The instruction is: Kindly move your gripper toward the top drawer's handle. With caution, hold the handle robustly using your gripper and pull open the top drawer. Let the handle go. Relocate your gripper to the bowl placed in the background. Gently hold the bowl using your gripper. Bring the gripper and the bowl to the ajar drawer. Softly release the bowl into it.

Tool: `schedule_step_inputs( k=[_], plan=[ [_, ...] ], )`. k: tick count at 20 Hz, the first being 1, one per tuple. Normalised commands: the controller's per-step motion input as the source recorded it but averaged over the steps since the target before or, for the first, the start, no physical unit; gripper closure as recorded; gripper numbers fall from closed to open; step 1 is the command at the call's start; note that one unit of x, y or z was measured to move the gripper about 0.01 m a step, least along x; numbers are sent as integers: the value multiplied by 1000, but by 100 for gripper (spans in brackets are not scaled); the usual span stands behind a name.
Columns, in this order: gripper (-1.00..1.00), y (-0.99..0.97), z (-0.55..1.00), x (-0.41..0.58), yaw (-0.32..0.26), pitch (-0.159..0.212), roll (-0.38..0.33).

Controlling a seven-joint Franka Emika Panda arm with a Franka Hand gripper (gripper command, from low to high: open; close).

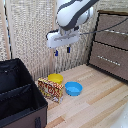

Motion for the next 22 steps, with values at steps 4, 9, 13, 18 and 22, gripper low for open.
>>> schedule_step_inputs(
  k=[4,9,13,18,22],
  plan=[
    [-100,-14,6,-52,148,-11,-375],
    [-100,-31,0,-73,145,-2,-375],
    [-100,-43,0,-93,142,0,-375],
    [-100,-43,0,-131,148,0,-375],
    [-100,-44,0,-139,150,0,-375]
  ],
)
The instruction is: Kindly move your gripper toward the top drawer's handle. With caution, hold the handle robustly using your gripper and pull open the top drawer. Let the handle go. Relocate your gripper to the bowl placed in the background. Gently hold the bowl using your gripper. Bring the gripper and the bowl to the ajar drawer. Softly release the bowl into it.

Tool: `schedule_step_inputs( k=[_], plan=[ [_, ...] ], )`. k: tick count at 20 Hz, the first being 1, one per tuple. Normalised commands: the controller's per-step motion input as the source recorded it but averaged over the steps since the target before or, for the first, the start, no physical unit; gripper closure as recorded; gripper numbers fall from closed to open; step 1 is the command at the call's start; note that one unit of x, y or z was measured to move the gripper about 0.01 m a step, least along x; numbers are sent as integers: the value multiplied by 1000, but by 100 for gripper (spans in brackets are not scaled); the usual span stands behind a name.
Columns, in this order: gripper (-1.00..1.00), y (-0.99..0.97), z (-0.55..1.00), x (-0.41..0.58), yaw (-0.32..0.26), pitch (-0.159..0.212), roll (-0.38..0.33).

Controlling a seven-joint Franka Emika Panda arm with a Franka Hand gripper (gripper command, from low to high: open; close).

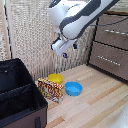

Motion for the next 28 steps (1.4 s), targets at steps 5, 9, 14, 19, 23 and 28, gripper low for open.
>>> schedule_step_inputs(
  k=[5,9,14,19,23,28],
  plan=[
    [-100,-10,87,-80,148,0,-360],
    [-100,-103,325,-12,169,-13,-239],
    [-100,-174,311,-13,165,-45,-214],
    [-100,-284,3,-82,160,-81,-276],
    [-100,-299,0,-69,148,-67,-290],
    [-100,-303,0,-57,143,-63,-295]
  ],
)
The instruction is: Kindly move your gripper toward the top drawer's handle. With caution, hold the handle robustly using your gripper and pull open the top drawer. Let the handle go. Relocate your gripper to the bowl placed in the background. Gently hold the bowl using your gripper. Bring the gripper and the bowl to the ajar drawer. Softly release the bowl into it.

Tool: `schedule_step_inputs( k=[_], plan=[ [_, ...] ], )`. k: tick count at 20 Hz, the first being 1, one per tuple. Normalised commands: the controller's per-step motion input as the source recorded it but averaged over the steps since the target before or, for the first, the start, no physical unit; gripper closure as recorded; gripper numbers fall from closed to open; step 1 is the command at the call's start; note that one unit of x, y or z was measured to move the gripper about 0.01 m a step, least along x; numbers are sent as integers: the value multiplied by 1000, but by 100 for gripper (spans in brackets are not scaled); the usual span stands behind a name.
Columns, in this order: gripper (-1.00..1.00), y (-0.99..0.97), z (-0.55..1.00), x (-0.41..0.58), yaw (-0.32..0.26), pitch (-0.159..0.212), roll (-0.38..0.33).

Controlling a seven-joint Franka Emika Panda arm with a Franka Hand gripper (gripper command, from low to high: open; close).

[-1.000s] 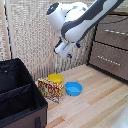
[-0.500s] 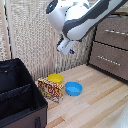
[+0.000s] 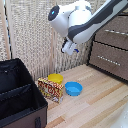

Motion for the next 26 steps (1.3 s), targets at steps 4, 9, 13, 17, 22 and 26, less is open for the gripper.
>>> schedule_step_inputs(
  k=[4,9,13,17,22,26],
  plan=[
    [-100,-311,0,-4,126,-63,-303],
    [-100,-517,81,-7,78,-69,-247],
    [-100,-829,276,-1,3,-55,-162],
    [-100,-860,301,0,0,-51,-146],
    [-100,-853,314,0,1,-63,-144],
    [-100,-856,305,-11,2,-65,-146]
  ],
)
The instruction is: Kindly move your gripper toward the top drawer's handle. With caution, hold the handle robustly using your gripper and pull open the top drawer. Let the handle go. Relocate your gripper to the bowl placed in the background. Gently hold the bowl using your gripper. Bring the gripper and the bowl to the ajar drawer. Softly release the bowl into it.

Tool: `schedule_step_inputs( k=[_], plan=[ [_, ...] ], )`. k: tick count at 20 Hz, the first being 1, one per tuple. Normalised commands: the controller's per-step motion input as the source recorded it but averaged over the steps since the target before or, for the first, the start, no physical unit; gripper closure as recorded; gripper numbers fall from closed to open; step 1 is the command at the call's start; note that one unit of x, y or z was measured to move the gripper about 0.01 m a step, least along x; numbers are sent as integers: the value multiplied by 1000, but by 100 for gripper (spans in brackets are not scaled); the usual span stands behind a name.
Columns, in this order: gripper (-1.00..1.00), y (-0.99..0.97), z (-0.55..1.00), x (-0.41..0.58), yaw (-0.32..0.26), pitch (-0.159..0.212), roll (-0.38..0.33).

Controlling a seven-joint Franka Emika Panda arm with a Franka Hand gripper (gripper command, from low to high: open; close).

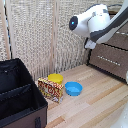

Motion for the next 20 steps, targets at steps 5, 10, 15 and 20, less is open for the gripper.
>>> schedule_step_inputs(
  k=[5,10,15,20],
  plan=[
    [-100,-795,241,-45,3,-60,-186],
    [-100,-627,45,-95,0,-24,-225],
    [100,-375,0,10,0,0,-68],
    [100,-48,-2,0,-18,0,19]
  ],
)
